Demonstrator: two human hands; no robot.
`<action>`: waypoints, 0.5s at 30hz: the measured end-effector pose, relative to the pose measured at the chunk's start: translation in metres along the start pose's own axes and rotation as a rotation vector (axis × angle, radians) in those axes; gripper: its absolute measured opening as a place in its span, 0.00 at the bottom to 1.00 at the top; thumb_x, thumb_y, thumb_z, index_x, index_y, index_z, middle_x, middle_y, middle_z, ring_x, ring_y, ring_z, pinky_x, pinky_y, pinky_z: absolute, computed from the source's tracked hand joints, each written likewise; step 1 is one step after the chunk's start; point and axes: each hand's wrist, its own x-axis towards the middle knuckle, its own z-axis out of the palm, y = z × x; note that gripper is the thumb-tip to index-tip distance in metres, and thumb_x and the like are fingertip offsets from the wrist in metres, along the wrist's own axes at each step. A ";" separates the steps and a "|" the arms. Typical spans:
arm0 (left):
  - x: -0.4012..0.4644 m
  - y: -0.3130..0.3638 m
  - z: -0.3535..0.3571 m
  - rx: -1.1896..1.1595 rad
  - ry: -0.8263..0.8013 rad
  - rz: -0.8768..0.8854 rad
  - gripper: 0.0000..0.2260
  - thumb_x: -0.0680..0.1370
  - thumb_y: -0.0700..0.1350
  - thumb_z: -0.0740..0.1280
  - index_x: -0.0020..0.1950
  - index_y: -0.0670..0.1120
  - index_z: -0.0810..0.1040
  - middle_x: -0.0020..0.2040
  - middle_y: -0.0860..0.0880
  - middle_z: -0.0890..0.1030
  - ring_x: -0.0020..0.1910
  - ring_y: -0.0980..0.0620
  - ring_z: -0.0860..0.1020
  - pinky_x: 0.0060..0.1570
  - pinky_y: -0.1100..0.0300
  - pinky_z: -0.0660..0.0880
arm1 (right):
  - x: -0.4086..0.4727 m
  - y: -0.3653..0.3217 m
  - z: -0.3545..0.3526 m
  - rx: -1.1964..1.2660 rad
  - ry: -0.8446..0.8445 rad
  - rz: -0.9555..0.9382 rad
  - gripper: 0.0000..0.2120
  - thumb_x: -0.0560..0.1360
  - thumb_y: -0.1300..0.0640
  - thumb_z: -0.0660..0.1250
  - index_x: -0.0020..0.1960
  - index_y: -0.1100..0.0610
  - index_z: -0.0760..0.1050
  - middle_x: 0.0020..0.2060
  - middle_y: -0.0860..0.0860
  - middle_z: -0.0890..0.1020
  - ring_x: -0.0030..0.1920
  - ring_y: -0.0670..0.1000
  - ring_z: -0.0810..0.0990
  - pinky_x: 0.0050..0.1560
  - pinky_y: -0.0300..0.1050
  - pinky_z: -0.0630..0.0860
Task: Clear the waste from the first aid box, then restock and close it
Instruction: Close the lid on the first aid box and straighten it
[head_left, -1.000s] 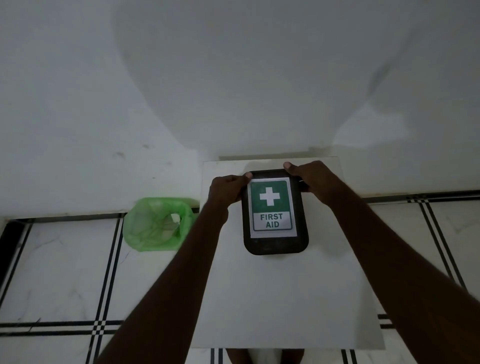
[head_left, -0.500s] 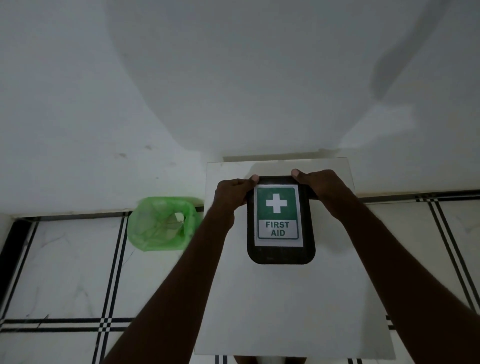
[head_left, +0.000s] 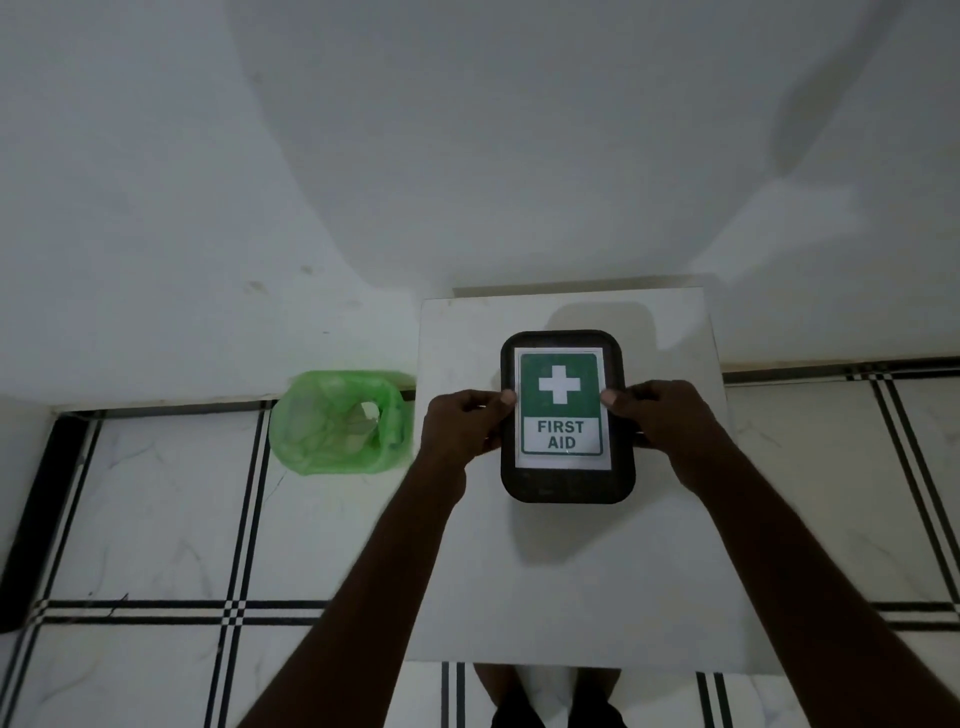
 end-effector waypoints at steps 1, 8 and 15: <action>0.000 0.000 0.002 0.010 0.020 0.006 0.13 0.76 0.44 0.73 0.54 0.36 0.82 0.47 0.40 0.86 0.42 0.47 0.84 0.42 0.58 0.83 | 0.001 0.000 0.000 0.037 0.017 0.010 0.16 0.73 0.56 0.72 0.54 0.67 0.77 0.48 0.61 0.84 0.47 0.59 0.84 0.42 0.47 0.80; -0.008 0.003 0.007 0.080 0.081 0.096 0.10 0.76 0.44 0.73 0.51 0.38 0.83 0.41 0.44 0.85 0.41 0.48 0.84 0.43 0.57 0.83 | -0.008 -0.002 0.006 0.090 0.086 0.003 0.16 0.72 0.55 0.72 0.51 0.67 0.77 0.48 0.62 0.84 0.47 0.61 0.84 0.46 0.51 0.81; -0.055 -0.053 -0.010 -0.071 -0.090 0.027 0.13 0.75 0.43 0.73 0.58 0.42 0.81 0.51 0.43 0.85 0.50 0.47 0.84 0.48 0.56 0.82 | -0.056 0.039 0.007 0.003 0.035 0.069 0.15 0.72 0.54 0.73 0.54 0.60 0.74 0.48 0.56 0.82 0.47 0.55 0.83 0.41 0.46 0.82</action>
